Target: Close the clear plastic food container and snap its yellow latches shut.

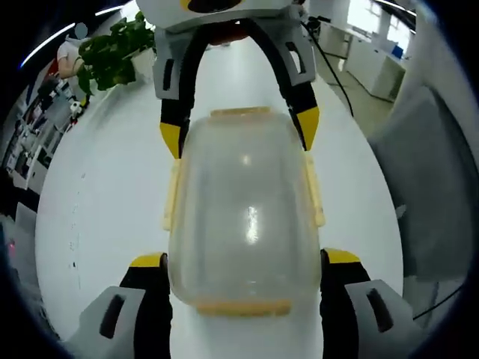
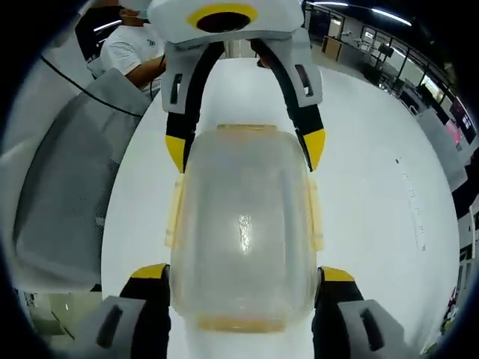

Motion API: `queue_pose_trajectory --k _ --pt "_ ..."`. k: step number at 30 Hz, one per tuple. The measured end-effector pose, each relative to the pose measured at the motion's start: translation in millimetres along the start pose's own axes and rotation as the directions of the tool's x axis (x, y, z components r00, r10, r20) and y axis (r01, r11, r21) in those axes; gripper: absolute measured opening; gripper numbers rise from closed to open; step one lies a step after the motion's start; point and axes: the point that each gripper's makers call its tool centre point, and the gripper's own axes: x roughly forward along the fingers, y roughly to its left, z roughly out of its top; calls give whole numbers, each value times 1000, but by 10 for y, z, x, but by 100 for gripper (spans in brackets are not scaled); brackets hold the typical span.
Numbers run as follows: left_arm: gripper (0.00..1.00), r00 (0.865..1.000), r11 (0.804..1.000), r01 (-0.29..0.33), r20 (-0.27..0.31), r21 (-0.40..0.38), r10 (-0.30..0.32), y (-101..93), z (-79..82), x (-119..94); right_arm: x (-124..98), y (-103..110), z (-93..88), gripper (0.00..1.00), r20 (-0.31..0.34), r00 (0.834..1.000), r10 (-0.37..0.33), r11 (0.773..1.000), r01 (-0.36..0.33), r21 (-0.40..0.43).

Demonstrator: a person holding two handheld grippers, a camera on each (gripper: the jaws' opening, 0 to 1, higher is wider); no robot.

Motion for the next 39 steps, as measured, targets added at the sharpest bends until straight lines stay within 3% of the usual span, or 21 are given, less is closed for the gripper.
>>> queue_pose_trajectory --k 7,29,39 --pt "80 1000 1000 -10 -6 -15 10 -11 -197 -103 84 -15 199 78 -5 1000 5 1000 -5 -16" --pt "80 998 997 -39 -48 -59 36 -75 -1095 -557 474 -39 1111 78 20 1000 24 997 -22 -69" --pt "80 998 997 -41 -55 -60 38 -83 -1340 -674 594 -44 1383 78 17 1000 23 997 -21 -75"
